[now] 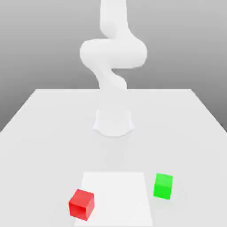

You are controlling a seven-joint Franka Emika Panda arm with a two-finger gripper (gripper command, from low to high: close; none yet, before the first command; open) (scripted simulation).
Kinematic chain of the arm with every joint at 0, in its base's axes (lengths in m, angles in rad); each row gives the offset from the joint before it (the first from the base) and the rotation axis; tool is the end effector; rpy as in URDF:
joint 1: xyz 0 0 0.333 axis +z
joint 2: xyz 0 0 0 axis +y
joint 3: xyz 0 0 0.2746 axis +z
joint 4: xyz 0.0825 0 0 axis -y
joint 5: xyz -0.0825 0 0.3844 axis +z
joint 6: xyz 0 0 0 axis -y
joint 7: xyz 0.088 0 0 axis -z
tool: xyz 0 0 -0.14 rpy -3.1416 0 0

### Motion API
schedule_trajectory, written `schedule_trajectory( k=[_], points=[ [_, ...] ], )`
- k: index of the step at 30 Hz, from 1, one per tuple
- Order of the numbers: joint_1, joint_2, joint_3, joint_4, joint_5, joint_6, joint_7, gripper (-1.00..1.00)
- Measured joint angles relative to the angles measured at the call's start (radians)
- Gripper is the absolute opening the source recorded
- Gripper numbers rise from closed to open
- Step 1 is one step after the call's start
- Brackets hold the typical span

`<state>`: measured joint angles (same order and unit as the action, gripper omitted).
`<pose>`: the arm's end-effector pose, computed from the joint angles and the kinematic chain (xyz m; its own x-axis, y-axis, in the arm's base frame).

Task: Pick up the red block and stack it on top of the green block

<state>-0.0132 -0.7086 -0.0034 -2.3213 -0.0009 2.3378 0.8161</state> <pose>0.4301 -0.0074 0.6151 0.5012 -0.7371 0.4534 -0.5559 -0.6758 -0.4840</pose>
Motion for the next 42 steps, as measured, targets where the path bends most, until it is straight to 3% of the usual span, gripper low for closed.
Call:
schedule_trajectory(
  k=[23, 28, 29, 36, 42],
  points=[
    [-0.098, 0.840, -0.059, -0.196, 0.022, 0.347, 0.126, 0.00],
    [-0.113, 1.022, -0.045, -0.184, 0.048, 0.481, 0.114, 0.00],
    [-0.116, 1.055, -0.041, -0.179, 0.052, 0.509, 0.111, -1.00],
    [-0.118, 1.062, -0.039, -0.178, 0.051, 0.516, 0.112, -1.00],
    [-0.099, 0.886, -0.043, -0.212, 0.020, 0.373, 0.124, -1.00]
  ],
)
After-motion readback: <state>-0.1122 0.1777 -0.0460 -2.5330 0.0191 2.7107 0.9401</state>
